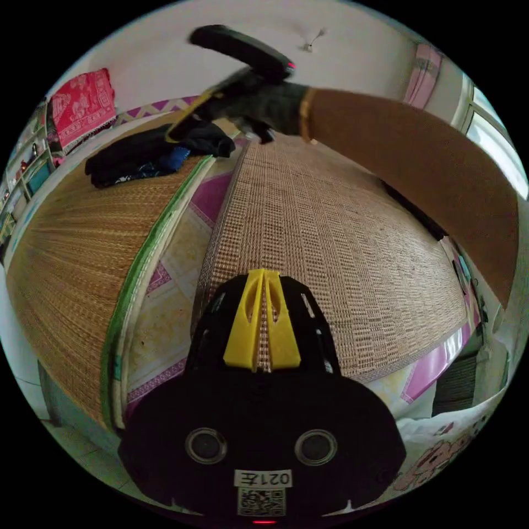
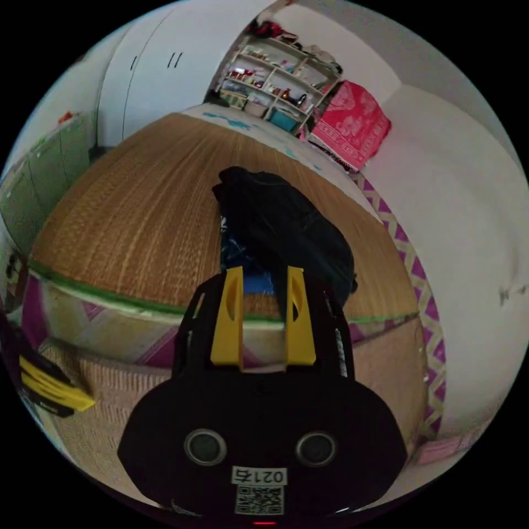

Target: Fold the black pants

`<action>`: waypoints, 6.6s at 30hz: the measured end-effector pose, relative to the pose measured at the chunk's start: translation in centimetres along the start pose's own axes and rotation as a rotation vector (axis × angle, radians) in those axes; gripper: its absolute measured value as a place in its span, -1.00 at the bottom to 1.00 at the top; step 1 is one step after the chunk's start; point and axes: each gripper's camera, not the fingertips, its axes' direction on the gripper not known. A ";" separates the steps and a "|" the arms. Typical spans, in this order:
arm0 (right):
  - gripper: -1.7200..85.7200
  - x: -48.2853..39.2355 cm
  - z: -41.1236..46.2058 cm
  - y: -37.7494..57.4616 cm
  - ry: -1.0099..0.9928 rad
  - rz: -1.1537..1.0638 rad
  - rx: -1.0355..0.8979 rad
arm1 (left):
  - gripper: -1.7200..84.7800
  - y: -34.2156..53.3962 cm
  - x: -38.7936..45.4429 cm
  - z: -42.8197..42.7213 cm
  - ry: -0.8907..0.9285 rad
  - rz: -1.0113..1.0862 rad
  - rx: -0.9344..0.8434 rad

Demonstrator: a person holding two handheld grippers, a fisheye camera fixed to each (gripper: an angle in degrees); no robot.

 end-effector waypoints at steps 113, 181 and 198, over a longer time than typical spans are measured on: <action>-0.84 -15.6 -32.7 78.4 0.130 1.239 -0.335 | -0.72 -2.7 27.3 -8.0 0.153 0.660 -0.104; -0.89 5.2 -24.1 80.2 -0.313 0.660 -0.355 | -0.78 -28.0 -21.1 -32.8 0.248 0.419 -0.054; -0.98 1.2 -35.0 82.6 -0.231 0.719 -0.050 | -0.84 -23.6 -21.6 -35.9 0.203 0.511 -0.139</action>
